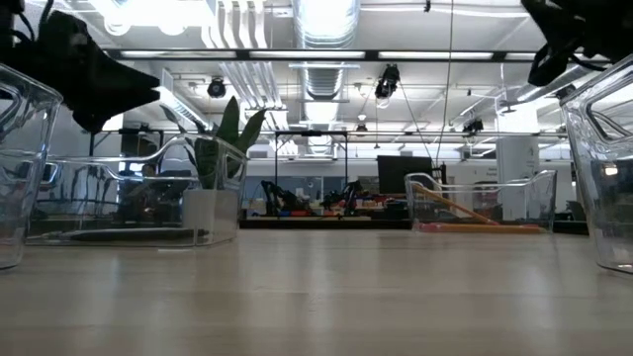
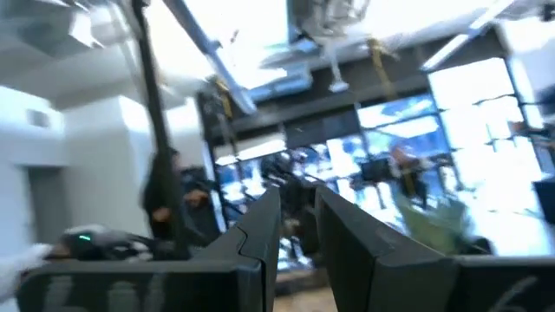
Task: Sort crayons/erasers/pens/pencils in bins
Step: Return to Home Position
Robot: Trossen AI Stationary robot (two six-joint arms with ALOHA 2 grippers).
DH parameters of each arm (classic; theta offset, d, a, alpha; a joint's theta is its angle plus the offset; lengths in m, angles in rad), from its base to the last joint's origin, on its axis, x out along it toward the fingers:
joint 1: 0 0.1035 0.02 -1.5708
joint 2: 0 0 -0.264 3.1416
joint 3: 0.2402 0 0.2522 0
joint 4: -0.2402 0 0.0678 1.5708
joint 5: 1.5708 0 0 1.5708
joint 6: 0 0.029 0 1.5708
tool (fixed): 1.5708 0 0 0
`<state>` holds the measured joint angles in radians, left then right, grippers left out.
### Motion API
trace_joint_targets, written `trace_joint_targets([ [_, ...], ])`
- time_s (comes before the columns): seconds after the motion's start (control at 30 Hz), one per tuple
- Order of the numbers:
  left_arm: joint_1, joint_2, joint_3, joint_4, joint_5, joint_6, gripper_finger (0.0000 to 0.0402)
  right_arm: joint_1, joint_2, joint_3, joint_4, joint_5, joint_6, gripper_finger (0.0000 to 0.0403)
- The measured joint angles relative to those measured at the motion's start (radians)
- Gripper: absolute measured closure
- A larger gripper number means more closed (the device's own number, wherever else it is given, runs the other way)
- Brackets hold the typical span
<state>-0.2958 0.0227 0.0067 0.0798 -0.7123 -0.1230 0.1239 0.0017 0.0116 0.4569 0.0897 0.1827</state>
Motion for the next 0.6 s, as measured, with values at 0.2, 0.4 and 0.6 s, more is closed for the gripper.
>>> trace_joint_targets([
  [0.2, 0.155, -0.001, -0.001, 0.000, 0.001, 0.000, 0.0257, -0.111, -0.001, 0.000, 0.007, 0.005, 0.000, 0.0335],
  [0.4, 0.313, -0.001, -0.001, 0.000, 0.000, 0.000, 0.0257, -0.230, -0.002, -0.001, -0.011, 0.008, 0.000, 0.0335],
  [0.6, 0.485, -0.001, -0.002, 0.000, 0.001, 0.000, 0.0257, -0.379, -0.002, -0.001, -0.012, 0.008, 0.000, 0.0335],
])
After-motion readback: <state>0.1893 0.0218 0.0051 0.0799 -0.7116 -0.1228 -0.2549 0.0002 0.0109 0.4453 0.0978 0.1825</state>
